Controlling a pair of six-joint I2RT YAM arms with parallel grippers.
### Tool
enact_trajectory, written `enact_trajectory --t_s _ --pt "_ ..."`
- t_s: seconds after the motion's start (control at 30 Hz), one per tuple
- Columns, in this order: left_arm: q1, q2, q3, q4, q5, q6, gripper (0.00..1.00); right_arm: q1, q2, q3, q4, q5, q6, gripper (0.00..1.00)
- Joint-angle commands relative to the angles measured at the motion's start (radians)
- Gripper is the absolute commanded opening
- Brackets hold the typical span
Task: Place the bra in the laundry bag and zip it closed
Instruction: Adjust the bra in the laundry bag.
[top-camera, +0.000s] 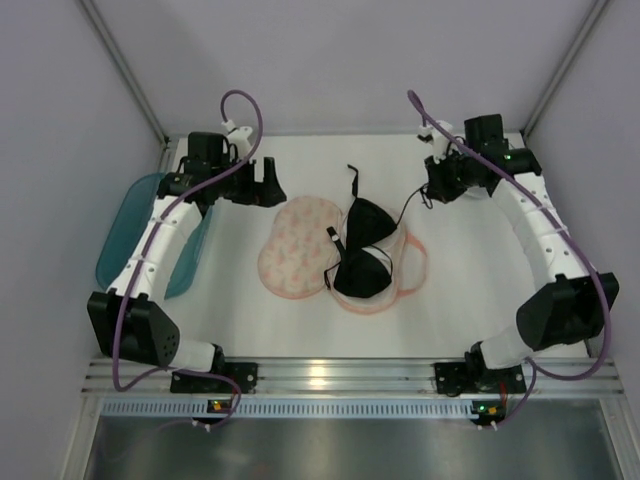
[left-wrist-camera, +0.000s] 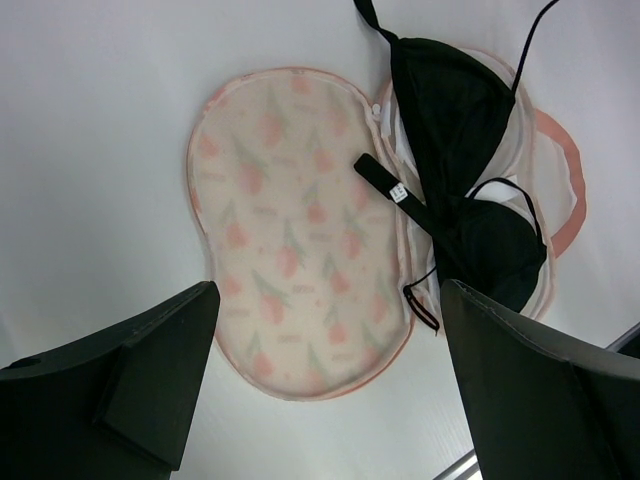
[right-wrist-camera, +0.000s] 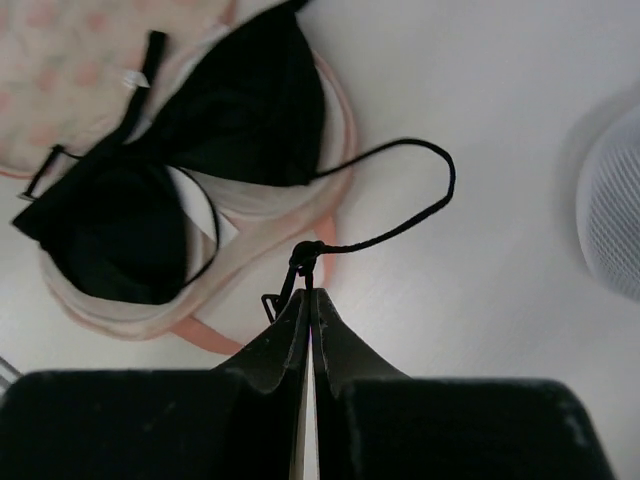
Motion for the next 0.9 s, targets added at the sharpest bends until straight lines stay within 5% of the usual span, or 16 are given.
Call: enact_trajectory --t_s 0.0,0.37,0.7,0.87 --pt "0.010 -0.048 -0.009 0.008 -0.014 0.004 0.98 0.125 -0.047 0.039 -0.067 -0.094 0.025 0.00" --pt "0.041 -0.068 -0.034 0.009 -0.024 -0.040 0.98 0.525 0.071 0.092 0.033 -0.104 0.096 0.00" --pt "0.195 -0.069 -0.023 0.084 0.176 -0.139 0.98 0.637 0.244 0.083 0.356 -0.205 0.330 0.00" --pt "0.214 -0.056 -0.014 0.100 0.168 -0.152 0.98 0.685 0.345 0.078 0.499 -0.229 0.464 0.00"
